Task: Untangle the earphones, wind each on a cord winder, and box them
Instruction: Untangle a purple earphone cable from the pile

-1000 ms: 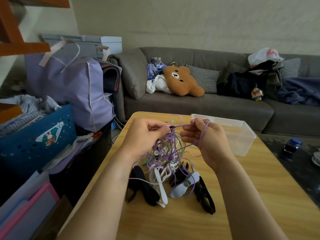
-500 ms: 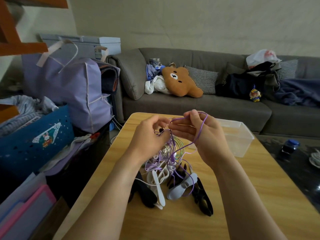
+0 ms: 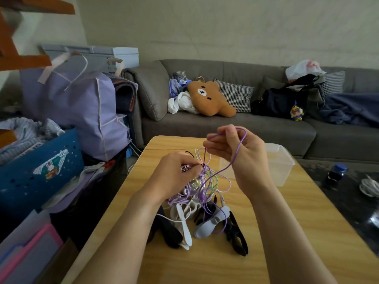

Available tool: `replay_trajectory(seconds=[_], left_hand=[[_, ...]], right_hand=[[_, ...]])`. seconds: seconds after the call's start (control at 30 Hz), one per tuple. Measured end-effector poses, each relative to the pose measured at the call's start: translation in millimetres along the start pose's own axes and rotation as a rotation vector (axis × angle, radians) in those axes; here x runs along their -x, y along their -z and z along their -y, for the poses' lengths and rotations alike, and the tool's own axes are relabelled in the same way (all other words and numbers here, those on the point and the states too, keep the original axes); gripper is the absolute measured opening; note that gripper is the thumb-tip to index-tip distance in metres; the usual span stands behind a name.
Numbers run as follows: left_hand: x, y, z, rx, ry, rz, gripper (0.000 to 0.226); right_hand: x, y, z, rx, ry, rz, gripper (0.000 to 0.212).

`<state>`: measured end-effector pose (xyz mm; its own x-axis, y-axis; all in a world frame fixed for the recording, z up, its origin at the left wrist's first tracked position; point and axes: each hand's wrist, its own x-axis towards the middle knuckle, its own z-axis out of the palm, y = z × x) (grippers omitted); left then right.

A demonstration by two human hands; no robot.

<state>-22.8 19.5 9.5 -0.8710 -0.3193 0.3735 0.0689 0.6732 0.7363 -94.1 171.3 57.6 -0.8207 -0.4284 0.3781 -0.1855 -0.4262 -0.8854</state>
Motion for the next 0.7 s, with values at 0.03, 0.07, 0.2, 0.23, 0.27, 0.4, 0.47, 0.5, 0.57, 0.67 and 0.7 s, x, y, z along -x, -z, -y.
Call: replay_trajectory(seconds=[0.03, 0.07, 0.2, 0.23, 0.27, 0.4, 0.47, 0.5, 0.57, 0.67, 0.7], left_hand=[[1.0, 0.5, -1.0, -0.003, -0.005, 0.002, 0.012], [1.5, 0.5, -1.5, -0.002, -0.013, 0.002, 0.011], [3.4, 1.0, -7.3, 0.055, -0.025, -0.007, 0.016], [3.5, 0.0, -8.9, 0.074, -0.011, -0.012, 0.017], [3.4, -1.7, -9.6, 0.070, -0.001, -0.029, 0.017], [4.6, -11.7, -9.0, -0.001, 0.059, -0.145, 0.014], [3.6, -13.0, -7.4, -0.067, 0.003, -0.213, 0.009], [2.4, -11.9, -6.7, -0.117, -0.046, -0.254, 0.009], [-0.4, -7.7, -5.4, -0.136, -0.080, -0.315, 0.012], [1.2, -0.4, -7.3, 0.017, 0.026, -0.308, 0.011], [2.2, 0.8, -6.8, 0.074, 0.064, -0.303, 0.011]], right_hand=[[0.4, -0.4, -1.4, -0.021, -0.007, 0.017, 0.027], [0.4, -0.3, -2.6, -0.038, -0.013, 0.030, 0.027], [-0.5, 0.8, -7.1, -0.061, -0.050, 0.081, 0.025], [-0.4, 0.0, -8.1, -0.058, -0.057, 0.100, 0.025], [-0.3, -0.8, -9.2, -0.057, -0.058, 0.114, 0.025], [0.1, -2.5, -8.1, -0.056, -0.033, 0.129, 0.025], [-0.6, -0.5, -6.8, -0.049, -0.023, 0.115, 0.025], [-0.7, 0.4, -6.0, -0.055, -0.022, 0.105, 0.025], [-1.4, 3.0, -4.3, -0.104, -0.033, 0.085, 0.020], [-3.3, 7.8, -11.7, -0.076, -0.073, 0.105, 0.031], [-4.1, 9.6, -17.8, 0.041, -0.078, 0.114, 0.041]])
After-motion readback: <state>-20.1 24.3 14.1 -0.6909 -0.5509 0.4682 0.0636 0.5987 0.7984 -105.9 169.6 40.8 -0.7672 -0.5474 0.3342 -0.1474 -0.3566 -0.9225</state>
